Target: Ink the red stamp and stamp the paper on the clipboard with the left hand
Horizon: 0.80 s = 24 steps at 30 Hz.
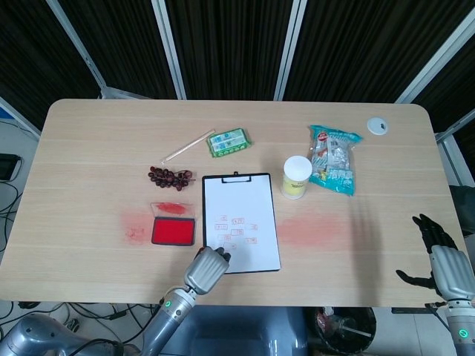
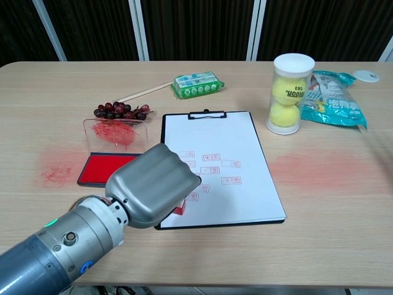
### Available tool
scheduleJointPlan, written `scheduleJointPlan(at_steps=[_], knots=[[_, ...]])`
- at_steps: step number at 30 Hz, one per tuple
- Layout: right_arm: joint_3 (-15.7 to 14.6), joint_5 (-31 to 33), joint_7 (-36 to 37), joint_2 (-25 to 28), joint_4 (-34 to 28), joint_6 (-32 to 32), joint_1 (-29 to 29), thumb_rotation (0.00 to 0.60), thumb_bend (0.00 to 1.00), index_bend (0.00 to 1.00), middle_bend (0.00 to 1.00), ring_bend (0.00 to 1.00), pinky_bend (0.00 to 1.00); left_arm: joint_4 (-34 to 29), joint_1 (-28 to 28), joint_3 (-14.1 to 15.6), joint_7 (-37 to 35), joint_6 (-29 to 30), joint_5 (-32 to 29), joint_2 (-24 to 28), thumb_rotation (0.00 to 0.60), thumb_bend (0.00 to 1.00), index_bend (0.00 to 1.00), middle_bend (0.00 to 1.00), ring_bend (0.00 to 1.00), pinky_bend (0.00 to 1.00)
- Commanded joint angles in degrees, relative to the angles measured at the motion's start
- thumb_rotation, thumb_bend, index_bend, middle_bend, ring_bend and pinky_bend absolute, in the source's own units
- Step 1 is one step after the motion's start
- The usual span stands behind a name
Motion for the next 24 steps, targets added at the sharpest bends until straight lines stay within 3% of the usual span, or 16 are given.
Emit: scheduleJointPlan(at_steps=[1, 24], knots=[[-0.01, -0.03, -0.01, 0.01, 0.01, 0.01, -0.01, 0.6, 0.14, 0.0, 0.0, 0.0, 0.13, 0.47, 0.34, 0.07, -0.18, -0.12, 0.51, -0.15, 0.6, 0.47, 0.71, 0.78, 0.96, 1.0], [-0.02, -0.03, 0.14, 0.03, 0.01, 0.0, -0.01, 0.6, 0.14, 0.0, 0.0, 0.0, 0.13, 3.32, 2.88, 0.0, -1.35, -1.92, 2.6, -0.75, 0.6, 0.47, 0.73, 0.79, 0.96, 1.0]])
